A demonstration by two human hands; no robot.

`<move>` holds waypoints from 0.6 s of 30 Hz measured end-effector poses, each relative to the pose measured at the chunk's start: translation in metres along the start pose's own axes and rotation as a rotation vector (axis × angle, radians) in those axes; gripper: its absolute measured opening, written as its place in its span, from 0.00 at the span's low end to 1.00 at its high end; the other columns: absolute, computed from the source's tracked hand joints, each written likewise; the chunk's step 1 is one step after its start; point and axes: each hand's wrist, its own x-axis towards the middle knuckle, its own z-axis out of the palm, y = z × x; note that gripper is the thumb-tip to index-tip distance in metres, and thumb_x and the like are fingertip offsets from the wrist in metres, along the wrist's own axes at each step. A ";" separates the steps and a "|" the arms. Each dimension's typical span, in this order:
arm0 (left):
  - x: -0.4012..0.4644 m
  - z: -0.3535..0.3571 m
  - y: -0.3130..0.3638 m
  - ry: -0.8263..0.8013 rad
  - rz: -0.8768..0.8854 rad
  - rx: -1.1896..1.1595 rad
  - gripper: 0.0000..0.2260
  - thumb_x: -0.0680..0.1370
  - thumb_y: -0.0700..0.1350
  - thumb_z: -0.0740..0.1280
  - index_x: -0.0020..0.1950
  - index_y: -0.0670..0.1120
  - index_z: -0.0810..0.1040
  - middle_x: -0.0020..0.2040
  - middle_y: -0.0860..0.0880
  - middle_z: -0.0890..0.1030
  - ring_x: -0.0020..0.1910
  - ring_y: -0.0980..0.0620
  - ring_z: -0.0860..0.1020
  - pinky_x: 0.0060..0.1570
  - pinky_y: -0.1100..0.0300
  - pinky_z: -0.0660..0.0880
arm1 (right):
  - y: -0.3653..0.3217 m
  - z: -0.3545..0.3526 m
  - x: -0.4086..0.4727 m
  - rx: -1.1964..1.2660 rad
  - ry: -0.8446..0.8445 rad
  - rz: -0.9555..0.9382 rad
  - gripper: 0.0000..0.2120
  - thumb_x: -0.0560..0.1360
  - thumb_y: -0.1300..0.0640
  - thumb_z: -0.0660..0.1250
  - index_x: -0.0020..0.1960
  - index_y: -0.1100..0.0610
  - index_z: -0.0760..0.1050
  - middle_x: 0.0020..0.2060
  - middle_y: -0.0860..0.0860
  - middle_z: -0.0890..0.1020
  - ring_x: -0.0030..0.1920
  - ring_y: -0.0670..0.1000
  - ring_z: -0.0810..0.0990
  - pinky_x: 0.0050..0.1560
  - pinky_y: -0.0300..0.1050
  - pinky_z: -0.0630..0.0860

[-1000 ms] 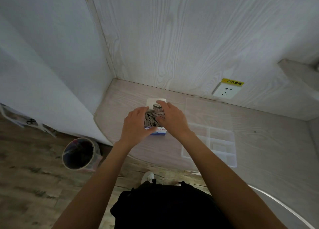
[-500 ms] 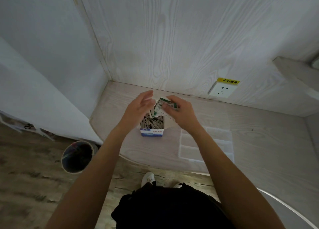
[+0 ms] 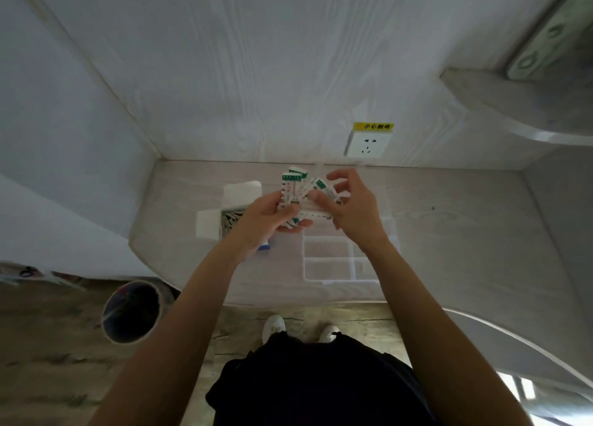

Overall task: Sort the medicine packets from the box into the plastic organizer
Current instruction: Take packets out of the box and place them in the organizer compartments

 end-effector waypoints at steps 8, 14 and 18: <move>0.005 0.056 -0.031 0.209 -0.024 0.012 0.10 0.75 0.32 0.65 0.56 0.40 0.74 0.46 0.46 0.80 0.37 0.57 0.82 0.43 0.60 0.80 | 0.040 -0.035 -0.027 0.131 0.044 0.086 0.09 0.71 0.59 0.72 0.50 0.57 0.77 0.40 0.56 0.83 0.36 0.50 0.83 0.30 0.39 0.78; 0.005 0.085 -0.055 0.400 -0.037 -0.134 0.09 0.76 0.34 0.65 0.53 0.44 0.74 0.43 0.48 0.81 0.35 0.58 0.82 0.37 0.64 0.80 | 0.061 -0.059 -0.045 0.088 -0.097 0.011 0.21 0.69 0.59 0.75 0.58 0.54 0.71 0.40 0.48 0.80 0.37 0.41 0.81 0.36 0.34 0.77; -0.002 0.094 -0.064 0.344 -0.034 -0.096 0.11 0.75 0.33 0.66 0.53 0.45 0.75 0.46 0.49 0.81 0.39 0.57 0.82 0.40 0.63 0.80 | 0.074 -0.067 -0.048 0.151 -0.107 0.051 0.20 0.69 0.60 0.74 0.58 0.53 0.73 0.43 0.53 0.82 0.40 0.49 0.83 0.40 0.39 0.79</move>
